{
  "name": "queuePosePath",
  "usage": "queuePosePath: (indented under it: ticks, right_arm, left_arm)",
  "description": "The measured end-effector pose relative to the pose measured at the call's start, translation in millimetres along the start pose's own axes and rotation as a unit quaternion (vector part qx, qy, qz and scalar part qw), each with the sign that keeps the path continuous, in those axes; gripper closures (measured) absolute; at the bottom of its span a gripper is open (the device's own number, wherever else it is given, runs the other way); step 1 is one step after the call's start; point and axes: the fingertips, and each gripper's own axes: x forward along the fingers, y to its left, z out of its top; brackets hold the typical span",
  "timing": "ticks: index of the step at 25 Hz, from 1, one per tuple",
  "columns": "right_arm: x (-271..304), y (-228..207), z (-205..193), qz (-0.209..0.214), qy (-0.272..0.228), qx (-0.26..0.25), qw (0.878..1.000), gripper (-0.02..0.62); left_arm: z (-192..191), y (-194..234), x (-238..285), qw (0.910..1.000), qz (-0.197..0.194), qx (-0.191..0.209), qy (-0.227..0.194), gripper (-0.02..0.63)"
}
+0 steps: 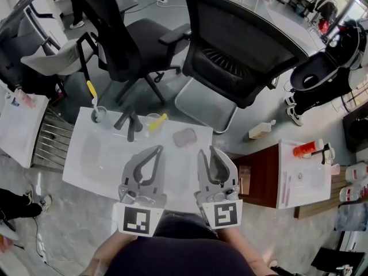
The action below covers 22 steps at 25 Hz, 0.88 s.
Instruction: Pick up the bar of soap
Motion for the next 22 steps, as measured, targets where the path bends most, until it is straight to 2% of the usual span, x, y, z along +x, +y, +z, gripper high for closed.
queuePosePath:
  ticks: [4, 13, 22]
  right_arm:
    - [13, -4, -9, -0.003, 0.007, -0.007, 1.000, 0.514]
    - [38, -6, -38, 0.004, 0.041, -0.021, 0.999, 0.514]
    - [53, -3, -84, 0.025, 0.103, -0.031, 0.994, 0.512]
  left_arm:
    - [-6, 3, 11, 0.9999, -0.014, 0.007, 0.003, 0.607]
    - [-33, 13, 29, 0.9985, -0.033, -0.016, 0.041, 0.607]
    - [-54, 18, 35, 0.9968, -0.042, -0.015, 0.066, 0.607]
